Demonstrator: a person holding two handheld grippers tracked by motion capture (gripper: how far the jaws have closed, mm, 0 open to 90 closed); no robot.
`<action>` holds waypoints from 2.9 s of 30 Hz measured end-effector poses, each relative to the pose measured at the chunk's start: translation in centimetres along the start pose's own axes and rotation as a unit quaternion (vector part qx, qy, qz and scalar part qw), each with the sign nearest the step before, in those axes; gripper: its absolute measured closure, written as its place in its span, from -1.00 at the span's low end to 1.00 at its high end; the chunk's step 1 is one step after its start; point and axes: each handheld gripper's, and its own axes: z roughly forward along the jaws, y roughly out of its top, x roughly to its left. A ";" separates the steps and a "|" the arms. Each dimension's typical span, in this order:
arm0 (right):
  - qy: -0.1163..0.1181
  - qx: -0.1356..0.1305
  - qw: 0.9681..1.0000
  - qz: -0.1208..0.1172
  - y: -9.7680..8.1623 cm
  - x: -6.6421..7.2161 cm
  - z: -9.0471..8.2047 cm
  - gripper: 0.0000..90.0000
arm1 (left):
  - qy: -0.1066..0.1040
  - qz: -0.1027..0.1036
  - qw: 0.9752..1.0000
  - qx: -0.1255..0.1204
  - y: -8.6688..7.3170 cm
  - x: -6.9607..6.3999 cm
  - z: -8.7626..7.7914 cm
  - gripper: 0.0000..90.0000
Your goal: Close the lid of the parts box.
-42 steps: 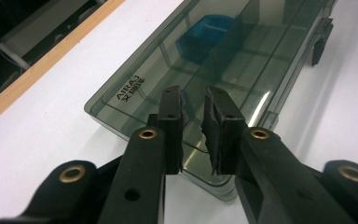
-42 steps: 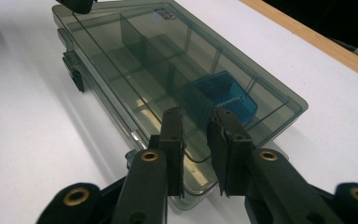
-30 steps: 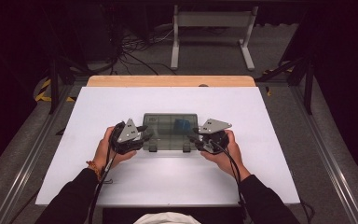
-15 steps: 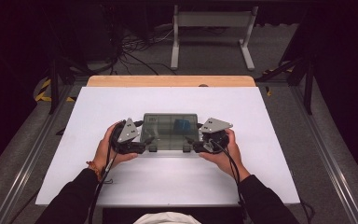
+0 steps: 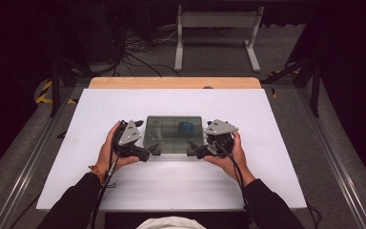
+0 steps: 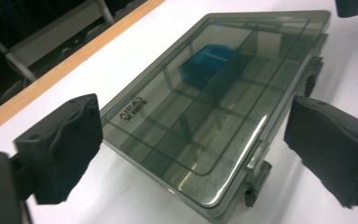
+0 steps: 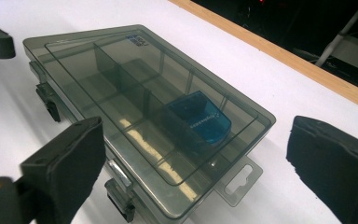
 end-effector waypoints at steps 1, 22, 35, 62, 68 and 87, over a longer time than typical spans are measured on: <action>-0.002 0.000 1.000 -0.003 0.0 0.0 0.0 -0.91 | -0.001 -0.002 1.000 -0.004 0.0 -0.1 -0.1 -0.89; -0.006 -0.009 1.000 -0.012 0.3 0.3 -0.6 -0.81 | -0.014 0.011 0.999 -0.027 0.7 -0.6 -1.0 -0.88; -0.011 -0.027 1.000 -0.010 0.4 0.3 -1.0 -0.82 | -0.018 0.018 0.999 -0.036 0.8 -0.8 -1.4 -0.90; -0.020 -0.021 0.998 -0.052 0.8 1.2 -2.1 -0.84 | -0.021 0.024 0.998 -0.060 1.0 -1.1 -3.8 -0.88; -0.020 -0.020 0.998 -0.053 0.5 1.1 -2.7 -0.84 | -0.021 0.028 0.997 -0.063 1.0 -1.4 -4.6 -0.89; -0.019 -0.025 0.998 -0.058 -0.2 1.4 -4.5 -0.84 | -0.015 0.025 0.997 -0.078 0.2 -1.9 -7.4 -0.90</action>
